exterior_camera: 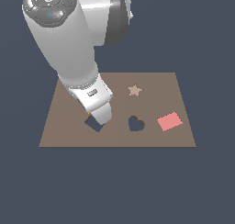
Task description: Insert a designated object into the corresponding slot on a board.
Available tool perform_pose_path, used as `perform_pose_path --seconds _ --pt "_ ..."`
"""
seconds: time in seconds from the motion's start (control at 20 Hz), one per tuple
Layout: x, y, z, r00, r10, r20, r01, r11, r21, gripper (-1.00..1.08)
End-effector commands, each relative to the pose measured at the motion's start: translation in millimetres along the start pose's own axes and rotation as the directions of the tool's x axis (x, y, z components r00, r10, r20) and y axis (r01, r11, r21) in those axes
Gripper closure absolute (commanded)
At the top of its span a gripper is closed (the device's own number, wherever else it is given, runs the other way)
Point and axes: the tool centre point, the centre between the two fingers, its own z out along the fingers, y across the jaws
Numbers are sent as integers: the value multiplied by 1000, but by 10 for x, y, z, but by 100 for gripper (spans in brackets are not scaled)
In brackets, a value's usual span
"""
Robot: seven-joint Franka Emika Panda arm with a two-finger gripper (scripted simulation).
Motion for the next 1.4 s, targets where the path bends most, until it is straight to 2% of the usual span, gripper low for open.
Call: perform_pose_path --seconds 0.0,0.3,0.65,0.95,1.35 --pt "-57 103 -6 997 -76 0 76 997 0 108" --pt "-135 306 -8 977 -215 0 215 977 0 108" --pt "-168 472 -10 948 -318 0 318 948 1 108" --pt "-173 535 -11 935 -355 0 355 935 1 108" --pt "-166 531 -1 936 -353 -1 353 936 1 108"
